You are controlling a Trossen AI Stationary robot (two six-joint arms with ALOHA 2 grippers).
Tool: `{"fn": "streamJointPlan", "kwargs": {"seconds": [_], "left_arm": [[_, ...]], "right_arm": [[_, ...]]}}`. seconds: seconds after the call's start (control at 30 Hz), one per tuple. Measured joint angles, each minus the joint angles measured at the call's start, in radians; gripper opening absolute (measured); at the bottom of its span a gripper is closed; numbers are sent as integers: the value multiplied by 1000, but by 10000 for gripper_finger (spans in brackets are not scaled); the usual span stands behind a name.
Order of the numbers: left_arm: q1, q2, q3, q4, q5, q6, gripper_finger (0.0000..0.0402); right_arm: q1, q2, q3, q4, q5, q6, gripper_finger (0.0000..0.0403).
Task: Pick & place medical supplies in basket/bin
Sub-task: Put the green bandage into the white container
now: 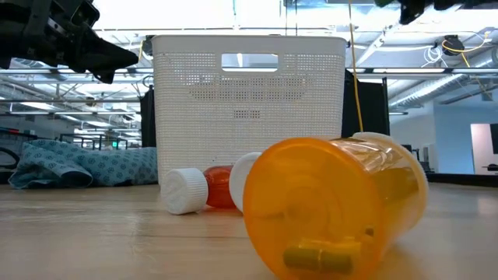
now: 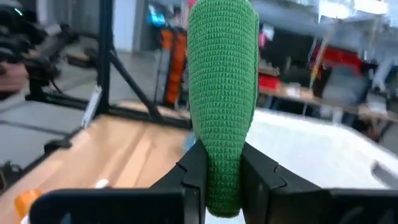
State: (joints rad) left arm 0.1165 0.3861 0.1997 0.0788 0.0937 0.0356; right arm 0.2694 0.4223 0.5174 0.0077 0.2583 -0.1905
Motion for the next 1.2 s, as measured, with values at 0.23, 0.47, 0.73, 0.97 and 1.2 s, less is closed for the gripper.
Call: {"fn": "streamJointPlan", "kwargs": {"seconds": [0.23,0.47,0.73,0.97,1.2], "left_arm": [[0,0,0,-12,0,-24,47],[0,0,0,-23,0,-42,47],[0,0,0,-24,-14,-45,47],[0,0,0,-25,-16,-41,47],[0,0,0,-57,-16,-42,47]], "right_arm": [[-75,-39,-41,44,-104,-7,50],[-145,-49,-73,65,-129,14,50],[-264,142,59,109,-133,-10,50],[-453,493,351,-56,-367,-29,50],[-600,761,625,-184,-564,-39,50]]}}
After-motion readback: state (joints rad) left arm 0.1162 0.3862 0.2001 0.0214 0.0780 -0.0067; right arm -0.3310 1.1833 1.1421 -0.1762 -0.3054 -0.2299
